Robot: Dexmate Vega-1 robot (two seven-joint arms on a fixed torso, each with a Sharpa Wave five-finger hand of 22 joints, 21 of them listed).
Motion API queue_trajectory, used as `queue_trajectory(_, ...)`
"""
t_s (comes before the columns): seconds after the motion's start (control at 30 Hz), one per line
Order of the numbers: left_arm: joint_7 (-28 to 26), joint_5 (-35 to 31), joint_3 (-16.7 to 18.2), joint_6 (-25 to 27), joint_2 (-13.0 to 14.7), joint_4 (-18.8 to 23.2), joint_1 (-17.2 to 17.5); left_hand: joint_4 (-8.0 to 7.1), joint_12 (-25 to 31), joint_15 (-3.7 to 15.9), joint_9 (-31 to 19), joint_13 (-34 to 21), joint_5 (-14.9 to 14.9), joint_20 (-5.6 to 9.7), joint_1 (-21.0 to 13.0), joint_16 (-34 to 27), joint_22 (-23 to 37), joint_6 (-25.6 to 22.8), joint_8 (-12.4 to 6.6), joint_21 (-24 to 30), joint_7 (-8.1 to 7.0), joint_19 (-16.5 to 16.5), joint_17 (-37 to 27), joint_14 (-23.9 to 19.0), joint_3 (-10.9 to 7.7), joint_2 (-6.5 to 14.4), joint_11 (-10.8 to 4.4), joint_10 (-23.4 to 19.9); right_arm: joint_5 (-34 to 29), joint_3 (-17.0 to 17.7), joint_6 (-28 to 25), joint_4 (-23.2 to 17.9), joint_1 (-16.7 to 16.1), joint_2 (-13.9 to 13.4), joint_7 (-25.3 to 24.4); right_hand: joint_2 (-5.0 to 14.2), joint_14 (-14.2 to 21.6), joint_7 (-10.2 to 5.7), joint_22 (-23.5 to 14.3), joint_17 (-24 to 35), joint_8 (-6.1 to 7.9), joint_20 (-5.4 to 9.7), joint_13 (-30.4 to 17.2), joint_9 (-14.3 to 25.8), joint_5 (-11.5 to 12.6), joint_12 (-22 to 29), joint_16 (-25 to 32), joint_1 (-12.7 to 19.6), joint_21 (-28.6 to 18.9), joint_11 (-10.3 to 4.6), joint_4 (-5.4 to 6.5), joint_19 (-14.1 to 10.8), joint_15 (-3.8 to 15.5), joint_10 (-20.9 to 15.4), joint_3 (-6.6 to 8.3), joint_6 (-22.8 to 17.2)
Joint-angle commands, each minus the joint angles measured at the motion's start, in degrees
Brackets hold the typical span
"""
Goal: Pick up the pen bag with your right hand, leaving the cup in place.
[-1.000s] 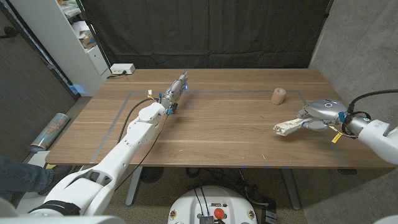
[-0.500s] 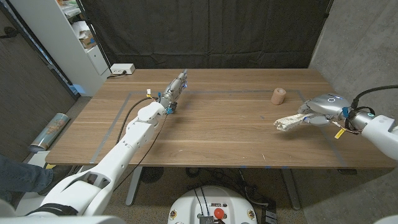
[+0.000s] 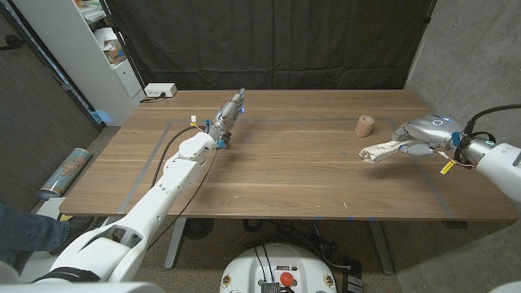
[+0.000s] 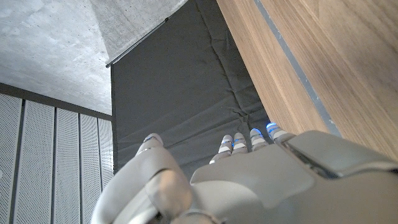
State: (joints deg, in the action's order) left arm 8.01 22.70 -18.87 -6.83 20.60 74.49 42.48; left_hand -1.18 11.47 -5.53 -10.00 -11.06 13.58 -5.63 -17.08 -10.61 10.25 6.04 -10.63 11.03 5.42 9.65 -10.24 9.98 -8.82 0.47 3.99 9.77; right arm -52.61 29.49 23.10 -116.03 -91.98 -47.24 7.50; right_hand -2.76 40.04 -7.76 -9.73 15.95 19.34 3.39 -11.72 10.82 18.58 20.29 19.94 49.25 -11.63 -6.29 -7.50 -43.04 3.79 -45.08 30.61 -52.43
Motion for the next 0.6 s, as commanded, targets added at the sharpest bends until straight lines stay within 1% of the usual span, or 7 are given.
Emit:
queue_trajectory(0.03, 0.0, 0.2, 0.0, 0.0, 0.6, 1.5, 0.2, -0.04, 0.6, -0.29, -0.3, -0.1, -0.1, -0.26, -0.2, -0.2, 0.1, 0.3, -0.19, 0.2, -0.35, 4.4, -0.4, 4.4, 0.26, 0.6, -0.04, 0.9, -0.3, 2.8, 1.5, -2.3, 0.3, 2.9, 0.1, 0.55, 0.4, -0.2, -0.1, 0.2, -0.07, -0.28, -0.1, 0.3, -0.1, -0.3, -0.2, 0.1, 0.1, -0.17, 0.09, 0.0, 6.04, -0.3, 0.27, -0.4)
queue_trajectory(0.43, 0.3, 0.4, -0.2, -0.8, 0.6, 1.2, -0.1, 0.01, 0.6, -0.29, -0.3, -0.1, -0.1, -0.33, -0.2, -0.2, 0.1, 0.4, -0.17, 0.2, -0.28, 4.5, -0.3, 4.4, 0.31, 0.6, 0.01, 1.0, -0.8, 4.5, 2.9, -4.0, 0.8, 4.7, 1.5, 0.61, 0.7, -0.15, -0.1, 0.2, -0.21, -0.27, -0.1, 0.3, -0.3, -0.5, -0.3, 0.1, 0.2, -0.2, 0.13, 0.0, 6.07, -0.3, 0.32, -0.4)
queue_trajectory(0.53, 0.6, 0.6, -0.1, -1.0, 0.5, 1.0, -0.2, 0.02, 0.6, -0.31, -0.3, -0.1, -0.1, -0.29, -0.2, -0.2, 0.1, 0.4, -0.17, 0.2, -0.26, 4.5, -0.3, 4.4, 0.33, 0.6, 0.03, 1.0, -0.8, 4.7, 3.0, -4.3, 1.2, 5.0, 2.1, 0.68, 0.7, -0.26, -0.1, 0.3, -0.19, -0.31, -0.1, 0.3, -0.4, -0.6, -0.3, 0.1, 0.2, -0.59, 0.15, 0.0, 6.18, -0.5, 0.33, -0.6)
queue_trajectory(0.57, 0.6, 0.5, -0.1, -1.0, 0.6, 1.1, -0.3, 0.02, 0.6, -0.3, -0.3, -0.1, -0.1, -0.3, -0.2, -0.2, 0.1, 0.4, -0.17, 0.2, -0.29, 4.5, -0.3, 4.4, 0.33, 0.6, 0.06, 1.0, -0.9, 4.8, 3.0, -4.4, 1.3, 5.1, 2.2, 0.64, 0.7, -0.22, -0.1, 0.2, -0.22, -0.31, -0.1, 0.3, -0.4, -0.6, -0.4, 0.1, 0.2, -0.25, 0.08, 0.0, 6.14, -0.4, 0.36, -0.6)
queue_trajectory(0.6, 0.7, 0.6, -0.1, -1.0, 0.6, 1.1, -0.3, 0.03, 0.6, -0.3, -0.3, -0.1, -0.1, -0.29, -0.2, -0.2, 0.1, 0.4, -0.17, 0.2, -0.28, 4.5, -0.3, 4.4, 0.34, 0.7, 0.04, 1.0, -0.9, 4.8, 3.1, -4.4, 1.4, 5.1, 2.3, 0.7, 0.7, -0.21, -0.1, 0.3, -0.22, -0.32, -0.1, 0.3, -0.4, -0.6, -0.4, 0.1, 0.2, -0.24, 0.12, 0.0, 6.12, -0.5, 0.35, -0.6)
